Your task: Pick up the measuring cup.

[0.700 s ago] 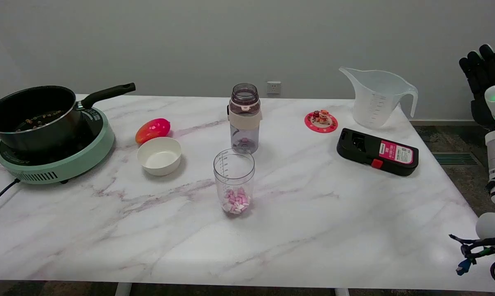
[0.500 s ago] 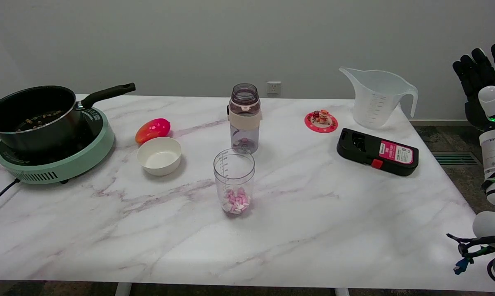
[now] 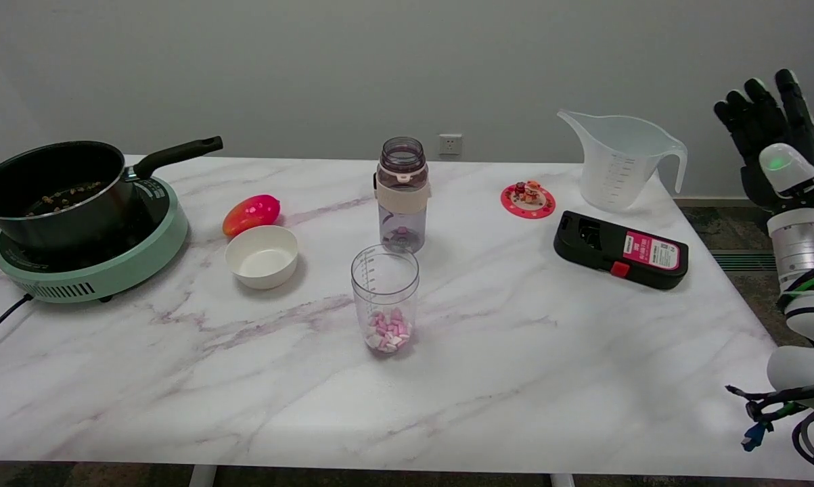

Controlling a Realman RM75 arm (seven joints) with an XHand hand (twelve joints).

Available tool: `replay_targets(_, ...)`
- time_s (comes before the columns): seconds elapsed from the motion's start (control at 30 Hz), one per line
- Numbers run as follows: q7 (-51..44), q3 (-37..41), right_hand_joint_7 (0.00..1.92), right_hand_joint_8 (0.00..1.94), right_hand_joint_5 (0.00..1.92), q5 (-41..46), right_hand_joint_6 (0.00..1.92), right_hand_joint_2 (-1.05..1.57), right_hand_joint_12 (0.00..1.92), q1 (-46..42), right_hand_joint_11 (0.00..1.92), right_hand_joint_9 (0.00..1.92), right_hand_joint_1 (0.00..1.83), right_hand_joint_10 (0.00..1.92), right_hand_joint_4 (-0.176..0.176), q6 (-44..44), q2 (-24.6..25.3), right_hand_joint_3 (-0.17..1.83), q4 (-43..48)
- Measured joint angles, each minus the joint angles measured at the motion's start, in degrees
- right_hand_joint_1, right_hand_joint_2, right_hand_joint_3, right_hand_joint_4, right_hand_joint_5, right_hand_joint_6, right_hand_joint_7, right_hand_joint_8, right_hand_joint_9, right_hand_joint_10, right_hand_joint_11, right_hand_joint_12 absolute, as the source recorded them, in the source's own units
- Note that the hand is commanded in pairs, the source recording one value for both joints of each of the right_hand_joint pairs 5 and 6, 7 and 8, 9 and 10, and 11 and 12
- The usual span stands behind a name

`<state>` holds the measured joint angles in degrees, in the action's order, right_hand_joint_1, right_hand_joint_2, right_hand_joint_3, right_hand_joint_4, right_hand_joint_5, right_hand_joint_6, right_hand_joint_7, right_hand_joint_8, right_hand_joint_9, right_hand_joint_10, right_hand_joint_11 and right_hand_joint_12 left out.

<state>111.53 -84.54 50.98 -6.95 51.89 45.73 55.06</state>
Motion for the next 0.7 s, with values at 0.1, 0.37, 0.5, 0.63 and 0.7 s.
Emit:
replay_targets(0.1,0.0,-0.54,0.41,0.41,0.17,-2.73,0.17,-0.47,0.52,0.13,0.52,0.51,1.2,0.51,0.0,-0.13,0.01,1.1,0.62)
replay_targets(0.37,-1.57,-2.22,0.43,0.43,0.3,-9.95,0.3,-0.34,0.5,0.36,0.5,0.51,1.22,0.51,0.0,-3.78,0.24,1.15,4.33)
replay_targets(0.5,-4.88,-2.91,0.49,0.49,0.37,-12.61,0.37,-0.31,0.49,0.53,0.49,0.51,1.23,0.51,0.0,-7.07,0.85,1.13,6.4)
replay_targets(0.63,-9.94,-3.73,0.5,0.5,0.41,-14.84,0.41,-0.32,0.5,1.08,0.5,0.53,1.23,0.53,0.0,-10.57,2.38,1.19,8.21)
replay_targets(0.7,-12.29,-4.48,0.51,0.51,0.42,-15.81,0.42,-0.32,0.5,1.65,0.5,0.53,1.23,0.53,0.0,-12.19,3.61,1.23,8.88)
